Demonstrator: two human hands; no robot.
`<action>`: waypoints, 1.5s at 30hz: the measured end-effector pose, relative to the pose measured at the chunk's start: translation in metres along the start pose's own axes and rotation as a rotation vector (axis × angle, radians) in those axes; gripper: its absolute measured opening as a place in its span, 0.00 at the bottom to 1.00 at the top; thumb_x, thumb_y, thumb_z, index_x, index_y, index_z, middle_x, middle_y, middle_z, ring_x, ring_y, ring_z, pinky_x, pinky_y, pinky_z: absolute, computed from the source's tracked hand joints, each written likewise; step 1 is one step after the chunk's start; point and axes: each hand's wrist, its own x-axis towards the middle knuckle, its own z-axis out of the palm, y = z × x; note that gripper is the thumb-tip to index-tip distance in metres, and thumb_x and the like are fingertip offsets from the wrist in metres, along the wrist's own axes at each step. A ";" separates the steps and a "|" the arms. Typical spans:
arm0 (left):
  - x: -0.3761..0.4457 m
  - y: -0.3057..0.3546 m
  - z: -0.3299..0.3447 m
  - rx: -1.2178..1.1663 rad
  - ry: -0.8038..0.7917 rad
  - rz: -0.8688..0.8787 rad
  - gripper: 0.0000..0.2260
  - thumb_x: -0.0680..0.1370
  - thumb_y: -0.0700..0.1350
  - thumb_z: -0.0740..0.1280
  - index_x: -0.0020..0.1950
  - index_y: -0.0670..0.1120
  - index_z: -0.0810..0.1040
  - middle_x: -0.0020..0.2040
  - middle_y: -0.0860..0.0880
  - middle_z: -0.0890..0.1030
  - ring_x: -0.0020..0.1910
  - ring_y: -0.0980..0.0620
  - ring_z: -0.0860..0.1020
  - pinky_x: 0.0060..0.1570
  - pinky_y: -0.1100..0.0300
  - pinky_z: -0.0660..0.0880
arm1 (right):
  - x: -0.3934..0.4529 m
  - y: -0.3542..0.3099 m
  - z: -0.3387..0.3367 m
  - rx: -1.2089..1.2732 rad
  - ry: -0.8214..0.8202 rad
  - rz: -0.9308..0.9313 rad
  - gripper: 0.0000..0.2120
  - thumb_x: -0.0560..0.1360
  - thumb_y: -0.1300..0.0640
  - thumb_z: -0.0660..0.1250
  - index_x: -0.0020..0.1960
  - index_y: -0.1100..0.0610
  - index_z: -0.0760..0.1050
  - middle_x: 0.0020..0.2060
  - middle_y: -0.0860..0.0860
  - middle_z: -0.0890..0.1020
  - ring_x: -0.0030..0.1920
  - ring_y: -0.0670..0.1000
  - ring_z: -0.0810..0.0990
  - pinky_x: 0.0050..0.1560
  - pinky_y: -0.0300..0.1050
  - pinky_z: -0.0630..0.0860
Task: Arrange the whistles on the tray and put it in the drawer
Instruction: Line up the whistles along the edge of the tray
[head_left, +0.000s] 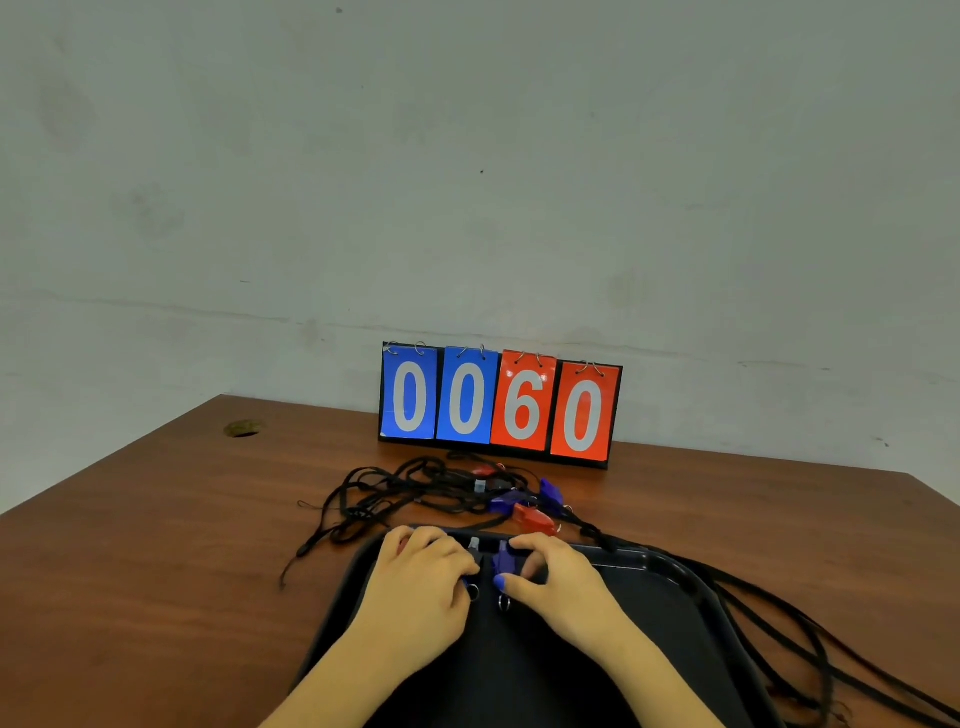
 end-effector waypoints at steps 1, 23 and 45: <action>0.000 0.000 -0.001 -0.009 0.020 -0.011 0.11 0.63 0.50 0.59 0.37 0.58 0.81 0.37 0.64 0.80 0.45 0.63 0.73 0.49 0.63 0.60 | 0.000 0.000 0.000 0.000 0.003 -0.004 0.23 0.72 0.45 0.68 0.65 0.47 0.69 0.45 0.46 0.78 0.49 0.44 0.76 0.52 0.38 0.73; 0.006 -0.001 -0.006 -0.002 -0.176 -0.105 0.17 0.79 0.52 0.53 0.68 0.60 0.65 0.69 0.63 0.66 0.72 0.57 0.52 0.68 0.53 0.43 | 0.003 0.002 0.001 -0.032 -0.018 -0.010 0.16 0.72 0.45 0.67 0.60 0.44 0.72 0.46 0.44 0.75 0.46 0.43 0.76 0.50 0.38 0.74; 0.003 -0.010 0.011 0.017 -0.004 -0.052 0.11 0.66 0.56 0.58 0.42 0.62 0.79 0.38 0.64 0.77 0.49 0.63 0.67 0.49 0.58 0.58 | 0.000 -0.003 0.002 -0.103 -0.012 -0.032 0.19 0.73 0.42 0.65 0.62 0.45 0.71 0.47 0.44 0.72 0.47 0.45 0.74 0.48 0.41 0.72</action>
